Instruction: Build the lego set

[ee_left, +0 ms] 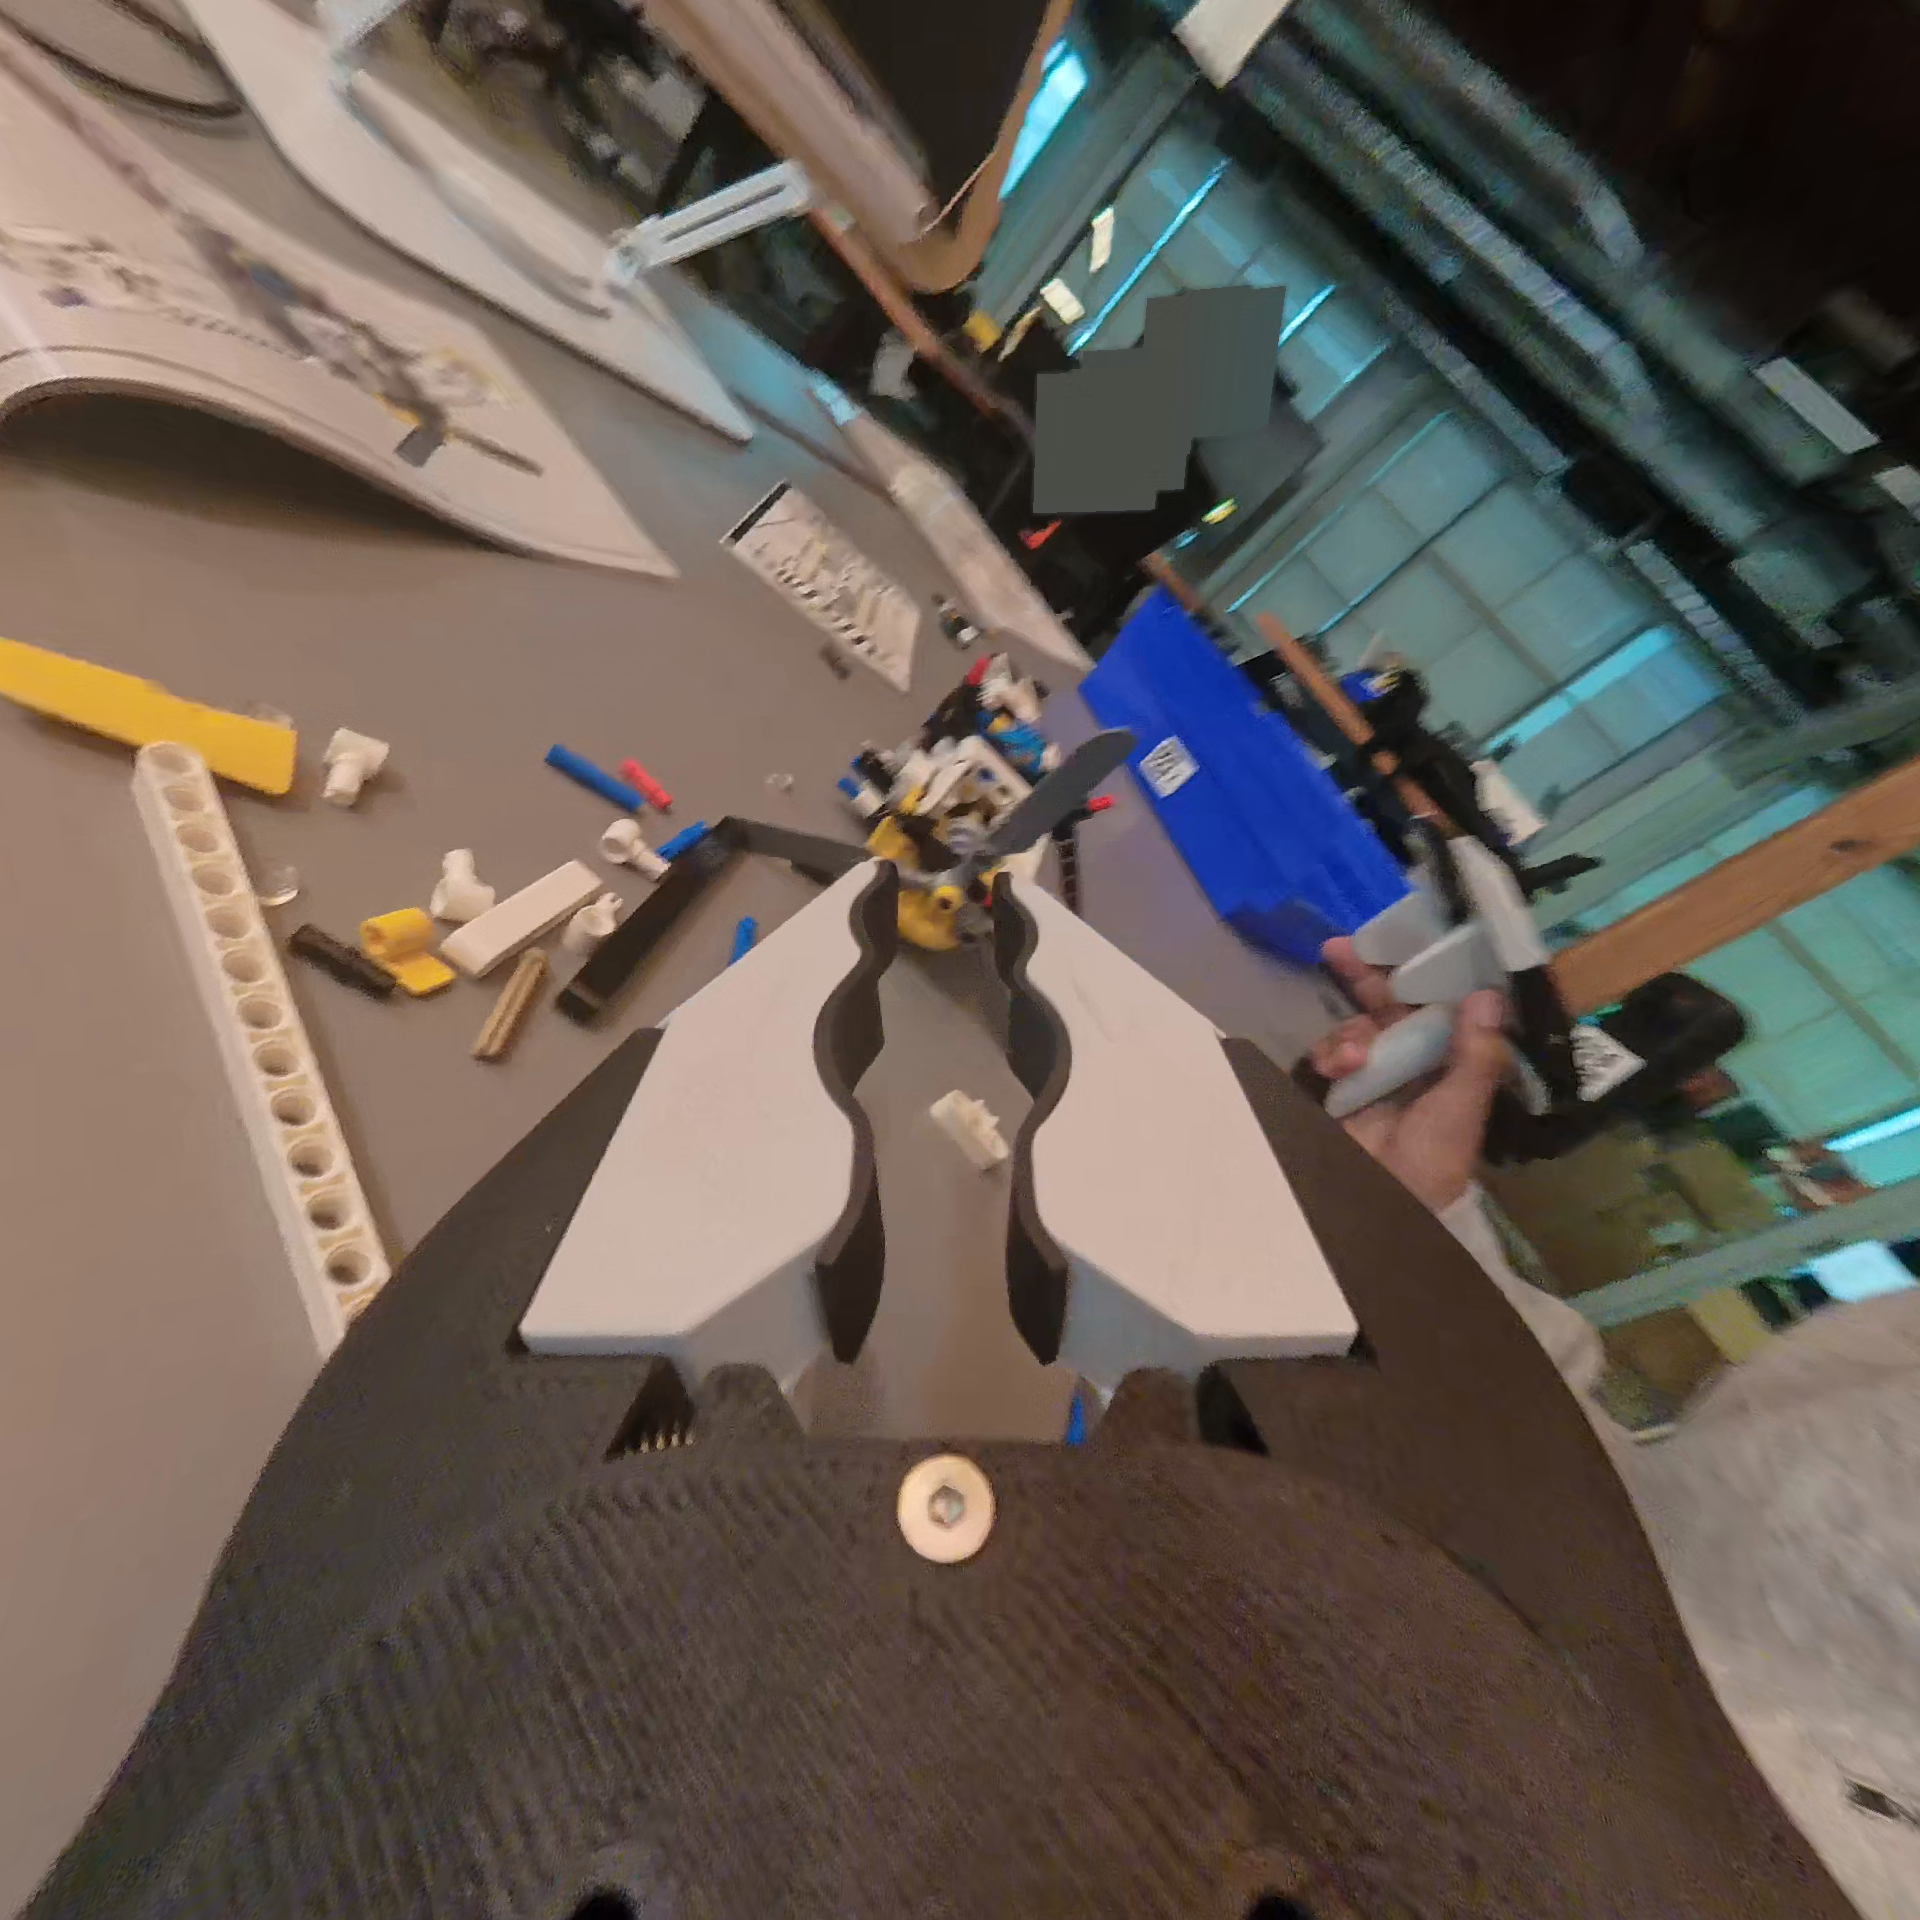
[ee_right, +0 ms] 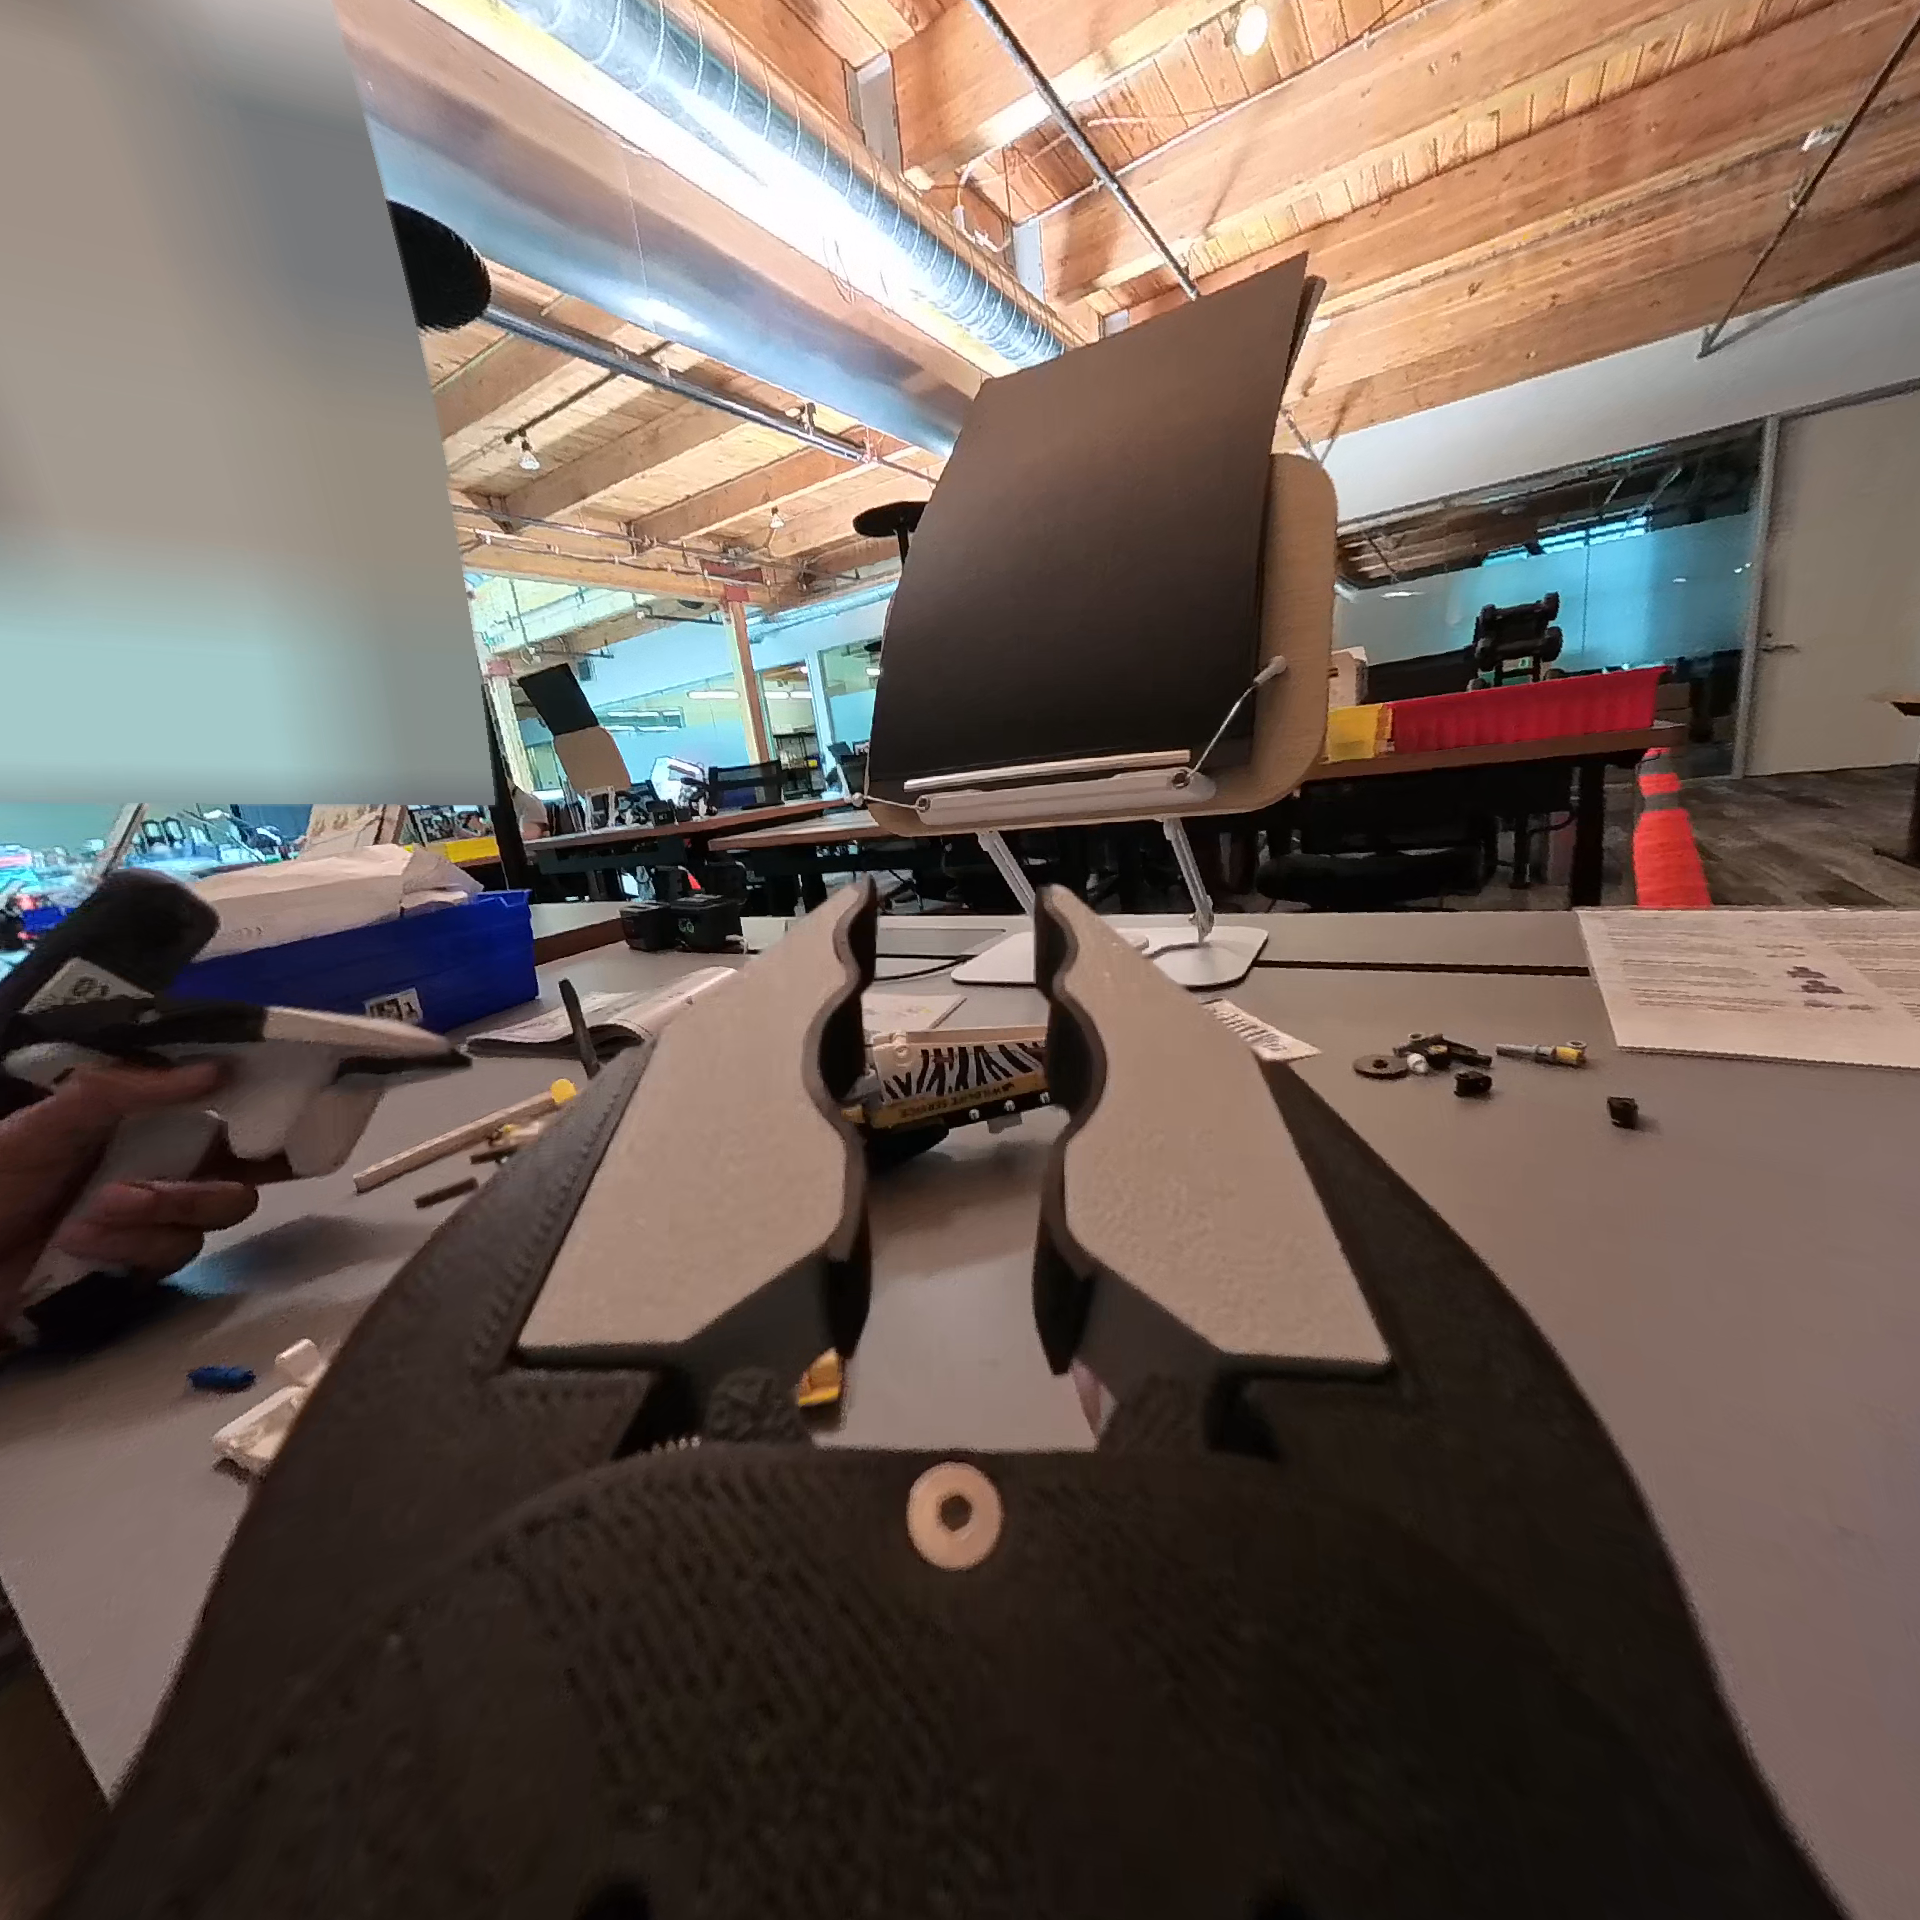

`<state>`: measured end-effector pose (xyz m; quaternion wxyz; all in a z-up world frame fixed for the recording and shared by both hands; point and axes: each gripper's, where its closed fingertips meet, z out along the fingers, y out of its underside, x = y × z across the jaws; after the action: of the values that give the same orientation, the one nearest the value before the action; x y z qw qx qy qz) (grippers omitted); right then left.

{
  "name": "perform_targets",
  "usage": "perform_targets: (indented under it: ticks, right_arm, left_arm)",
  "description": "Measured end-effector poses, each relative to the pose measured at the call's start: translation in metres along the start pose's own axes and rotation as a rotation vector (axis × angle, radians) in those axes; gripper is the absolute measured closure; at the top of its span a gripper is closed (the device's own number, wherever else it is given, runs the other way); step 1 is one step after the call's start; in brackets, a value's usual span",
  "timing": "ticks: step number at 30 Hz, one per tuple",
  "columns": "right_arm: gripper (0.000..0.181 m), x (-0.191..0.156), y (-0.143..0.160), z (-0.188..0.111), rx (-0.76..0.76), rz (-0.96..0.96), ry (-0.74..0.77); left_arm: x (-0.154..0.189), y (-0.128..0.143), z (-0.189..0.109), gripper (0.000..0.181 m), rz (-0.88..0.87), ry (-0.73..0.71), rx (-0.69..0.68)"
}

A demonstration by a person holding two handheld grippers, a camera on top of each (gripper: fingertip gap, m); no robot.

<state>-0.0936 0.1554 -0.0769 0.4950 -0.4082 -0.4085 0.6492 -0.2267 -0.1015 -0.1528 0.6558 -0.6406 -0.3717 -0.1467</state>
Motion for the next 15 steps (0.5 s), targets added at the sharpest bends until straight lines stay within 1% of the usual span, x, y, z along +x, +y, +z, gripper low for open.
perform_targets:
  ticks: [2, 5, 8, 9, 11, 15]
  right_arm:
    - [0.153, 0.001, -0.004, -0.002, 0.025, 0.02, -0.008]
    - [0.153, 0.001, -0.01, -0.006, 0.061, 0.05, -0.022]
    - [0.153, 0.001, -0.015, -0.01, 0.094, 0.07, -0.034]
    - [0.153, 0.002, -0.017, -0.011, 0.105, 0.074, -0.036]
    - [0.153, 0.002, -0.019, -0.013, 0.121, 0.077, -0.037]
    - [0.153, 0.001, -0.022, -0.015, 0.139, 0.083, -0.048]
  left_arm:
    - [-0.015, 0.009, 0.007, 0.165, 0.043, -0.135, -0.093]
    - [-0.035, 0.018, 0.015, 0.166, 0.255, -0.358, -0.238]
    - [-0.044, 0.008, 0.018, 0.171, 0.492, -0.531, -0.249]
    - [-0.045, 0.009, 0.02, 0.17, 0.535, -0.558, -0.275]
    - [-0.046, 0.014, 0.023, 0.167, 0.566, -0.576, -0.323]
    - [-0.044, 0.026, 0.029, 0.159, 0.493, -0.518, -0.402]
